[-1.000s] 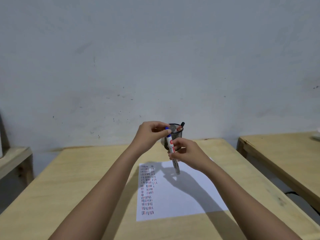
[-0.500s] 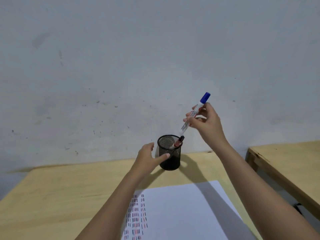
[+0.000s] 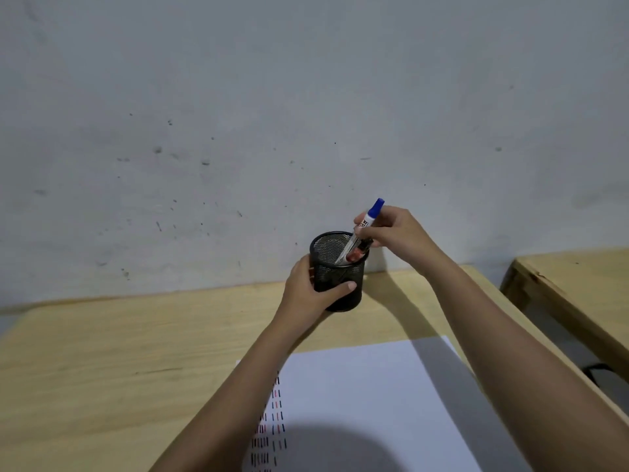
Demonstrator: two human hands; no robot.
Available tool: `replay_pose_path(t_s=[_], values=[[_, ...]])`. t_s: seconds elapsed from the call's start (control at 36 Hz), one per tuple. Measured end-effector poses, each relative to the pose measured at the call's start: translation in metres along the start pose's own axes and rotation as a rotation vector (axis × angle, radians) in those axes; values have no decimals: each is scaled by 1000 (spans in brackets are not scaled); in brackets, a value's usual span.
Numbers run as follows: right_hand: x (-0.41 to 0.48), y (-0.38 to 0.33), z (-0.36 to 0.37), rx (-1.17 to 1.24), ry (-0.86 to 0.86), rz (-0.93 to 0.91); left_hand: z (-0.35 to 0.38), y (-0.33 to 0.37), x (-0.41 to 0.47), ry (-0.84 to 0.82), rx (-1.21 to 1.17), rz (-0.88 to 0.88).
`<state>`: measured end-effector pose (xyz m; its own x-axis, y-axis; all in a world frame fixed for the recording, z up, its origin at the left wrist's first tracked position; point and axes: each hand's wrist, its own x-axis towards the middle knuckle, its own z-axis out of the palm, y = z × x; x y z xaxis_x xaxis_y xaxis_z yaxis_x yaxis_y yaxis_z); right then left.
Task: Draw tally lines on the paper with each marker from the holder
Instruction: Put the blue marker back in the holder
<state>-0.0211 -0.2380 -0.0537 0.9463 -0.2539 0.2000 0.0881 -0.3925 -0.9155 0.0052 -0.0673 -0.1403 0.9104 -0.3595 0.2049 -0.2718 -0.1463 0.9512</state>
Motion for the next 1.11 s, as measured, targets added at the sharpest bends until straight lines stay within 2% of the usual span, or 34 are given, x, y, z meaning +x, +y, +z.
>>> replay_pose_path(t_s=[0.25,0.36,0.42,0.56,0.64,0.86,1.11], values=[[-10,-16,-13,-63,-18,10,5,11,-1,-27,12,46],[-13,-11,-11,4,-3,-9,5,9,-1,-24,33,51],[-15,-10,-11,39,62,-40,5,6,1,-22,38,48],[-35,-18,-4,36,428,-226,8,-4,4,2,62,19],[-55,-23,8,45,511,-322,8,-1,1,5,69,19],[-78,-7,43,-200,434,-431,8,3,0,8,78,27],[-66,-1,52,-394,376,-366,8,1,0,15,88,29]])
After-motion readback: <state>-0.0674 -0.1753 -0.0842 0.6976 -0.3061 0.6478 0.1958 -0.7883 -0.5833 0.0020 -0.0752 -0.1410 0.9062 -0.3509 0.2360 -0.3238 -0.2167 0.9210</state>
